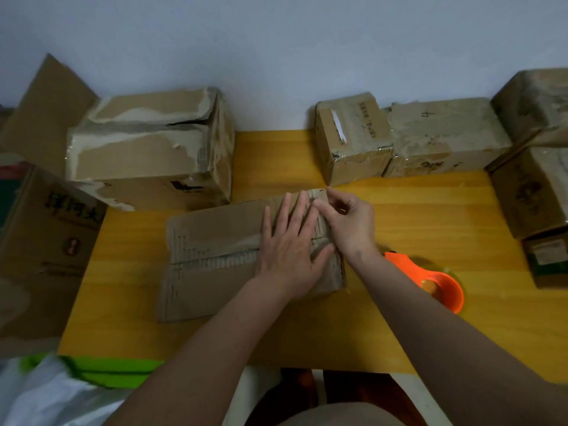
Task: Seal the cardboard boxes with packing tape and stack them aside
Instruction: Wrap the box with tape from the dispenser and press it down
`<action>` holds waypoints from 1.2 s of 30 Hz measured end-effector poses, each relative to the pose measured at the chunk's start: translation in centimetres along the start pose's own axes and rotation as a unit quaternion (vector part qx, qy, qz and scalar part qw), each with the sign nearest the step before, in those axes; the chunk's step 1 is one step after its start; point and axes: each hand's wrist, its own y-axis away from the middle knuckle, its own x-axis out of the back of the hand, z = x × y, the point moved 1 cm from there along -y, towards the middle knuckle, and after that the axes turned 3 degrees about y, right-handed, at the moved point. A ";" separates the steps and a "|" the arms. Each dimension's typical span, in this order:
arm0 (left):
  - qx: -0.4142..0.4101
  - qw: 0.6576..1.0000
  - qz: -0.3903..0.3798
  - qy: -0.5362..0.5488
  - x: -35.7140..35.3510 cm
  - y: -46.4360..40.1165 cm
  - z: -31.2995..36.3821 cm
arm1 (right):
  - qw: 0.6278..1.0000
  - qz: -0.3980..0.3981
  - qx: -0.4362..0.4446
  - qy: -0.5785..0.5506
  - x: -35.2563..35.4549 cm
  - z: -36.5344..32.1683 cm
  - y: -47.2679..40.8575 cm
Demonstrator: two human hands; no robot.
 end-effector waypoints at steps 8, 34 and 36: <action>0.001 1.000 0.003 0.006 -0.1 -0.1 0.0 | 1.000 0.011 -0.018 -0.015 0.8 0.3 0.9; 0.033 0.999 -0.025 -0.016 -0.1 -0.1 0.1 | 0.984 -0.154 -0.091 0.026 -2.8 -1.6 -5.4; 0.038 0.999 -0.026 -0.013 -0.1 -0.1 0.3 | 0.983 -0.169 -0.061 0.051 -2.7 -1.4 -4.5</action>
